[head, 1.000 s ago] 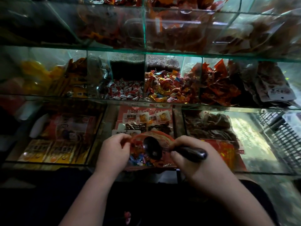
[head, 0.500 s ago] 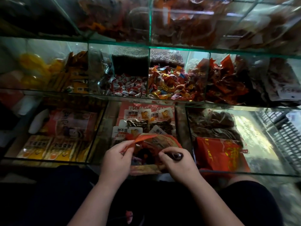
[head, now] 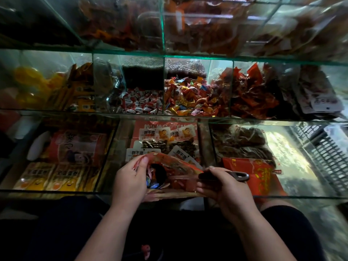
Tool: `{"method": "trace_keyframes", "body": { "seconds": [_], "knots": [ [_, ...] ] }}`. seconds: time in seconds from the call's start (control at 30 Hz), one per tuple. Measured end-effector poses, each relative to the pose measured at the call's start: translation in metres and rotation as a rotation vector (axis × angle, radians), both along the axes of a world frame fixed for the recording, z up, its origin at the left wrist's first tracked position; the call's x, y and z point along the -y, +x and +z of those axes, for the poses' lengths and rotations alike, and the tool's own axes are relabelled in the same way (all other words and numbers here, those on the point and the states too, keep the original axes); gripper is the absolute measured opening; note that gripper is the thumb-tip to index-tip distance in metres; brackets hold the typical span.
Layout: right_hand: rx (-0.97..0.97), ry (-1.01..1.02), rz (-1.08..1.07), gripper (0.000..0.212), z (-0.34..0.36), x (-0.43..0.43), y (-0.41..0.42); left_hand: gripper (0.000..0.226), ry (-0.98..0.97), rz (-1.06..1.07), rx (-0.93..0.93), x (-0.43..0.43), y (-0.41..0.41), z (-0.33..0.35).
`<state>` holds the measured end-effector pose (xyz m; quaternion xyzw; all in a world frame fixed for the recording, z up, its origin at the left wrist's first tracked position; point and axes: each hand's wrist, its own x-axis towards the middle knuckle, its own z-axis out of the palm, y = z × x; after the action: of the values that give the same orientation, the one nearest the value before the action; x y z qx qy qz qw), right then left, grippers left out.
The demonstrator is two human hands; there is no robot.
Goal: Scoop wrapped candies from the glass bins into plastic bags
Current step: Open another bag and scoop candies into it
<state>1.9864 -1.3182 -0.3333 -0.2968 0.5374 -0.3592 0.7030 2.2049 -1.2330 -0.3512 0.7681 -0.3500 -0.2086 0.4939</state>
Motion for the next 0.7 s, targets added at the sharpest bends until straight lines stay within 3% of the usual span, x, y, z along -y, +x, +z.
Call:
{"method": "trace_keyframes", "body": {
  "seconds": [0.1, 0.17, 0.23, 0.3, 0.33, 0.5, 0.7],
  "knots": [
    [0.029, 0.003, -0.011, 0.016, 0.013, 0.0, -0.013, 0.025, 0.042, 0.01, 0.04, 0.007, 0.005, 0.0],
    [0.041, -0.024, -0.019, 0.015, 0.023, -0.001, -0.022, 0.039, 0.076, 0.077, 0.123, 0.006, 0.002, 0.003],
    [0.045, -0.052, -0.031, 0.016, 0.035, -0.003, -0.029, 0.04, -0.178, 0.131, 0.365, 0.0, -0.007, 0.009],
    [0.047, -0.078, -0.025, 0.018, 0.045, -0.005, -0.036, 0.031, -0.43, 0.043, 0.61, -0.006, -0.02, 0.007],
    [0.046, -0.089, -0.021, 0.019, 0.051, -0.007, -0.039, 0.03, -0.458, -0.038, 0.644, -0.007, -0.027, 0.005],
    [0.05, -0.197, -0.017, 0.016, 0.077, -0.013, -0.053, 0.061, 0.069, -0.149, 0.426, 0.002, -0.045, 0.001],
    [0.083, -0.279, 0.023, 0.023, 0.107, -0.023, -0.067, 0.075, 0.077, -0.229, 0.508, 0.017, -0.051, 0.019]
  ]
}}
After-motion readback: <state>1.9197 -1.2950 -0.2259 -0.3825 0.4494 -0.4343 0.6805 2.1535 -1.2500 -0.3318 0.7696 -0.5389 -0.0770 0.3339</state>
